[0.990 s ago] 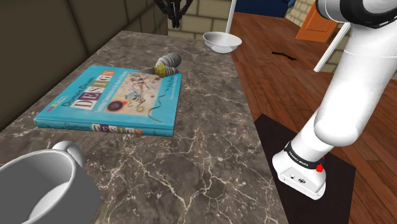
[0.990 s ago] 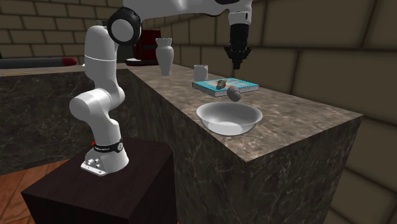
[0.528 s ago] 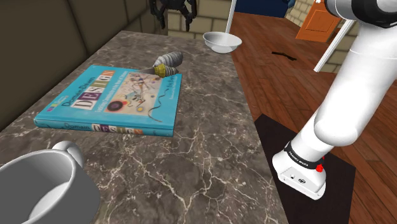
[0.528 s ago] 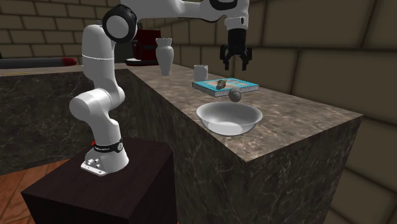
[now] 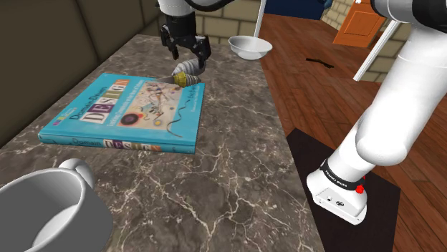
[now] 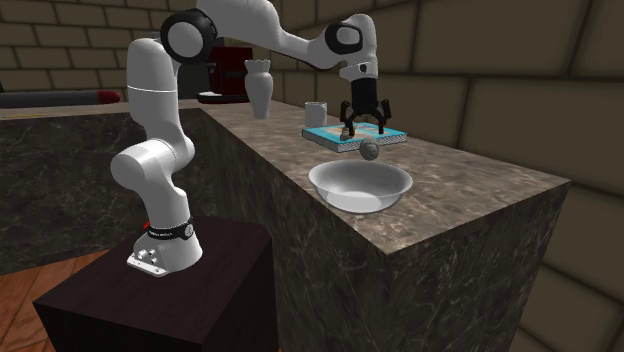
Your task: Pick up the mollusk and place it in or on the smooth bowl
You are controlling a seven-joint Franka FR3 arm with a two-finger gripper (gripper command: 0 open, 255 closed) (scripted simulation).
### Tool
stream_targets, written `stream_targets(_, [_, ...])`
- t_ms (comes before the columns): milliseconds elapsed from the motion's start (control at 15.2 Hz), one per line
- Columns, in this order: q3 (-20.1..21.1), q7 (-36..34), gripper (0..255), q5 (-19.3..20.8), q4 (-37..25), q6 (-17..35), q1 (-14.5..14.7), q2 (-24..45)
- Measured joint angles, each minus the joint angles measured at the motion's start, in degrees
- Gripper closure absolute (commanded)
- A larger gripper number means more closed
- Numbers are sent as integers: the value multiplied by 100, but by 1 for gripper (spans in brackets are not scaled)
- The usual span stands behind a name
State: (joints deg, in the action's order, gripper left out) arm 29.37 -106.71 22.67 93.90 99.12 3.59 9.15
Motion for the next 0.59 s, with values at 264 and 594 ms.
stream_targets(264, [-33, -118, 0, 64, 257, 291, -29, 31])
stream_targets(594, [-60, -132, 0, 79, 444, 483, -71, 25])
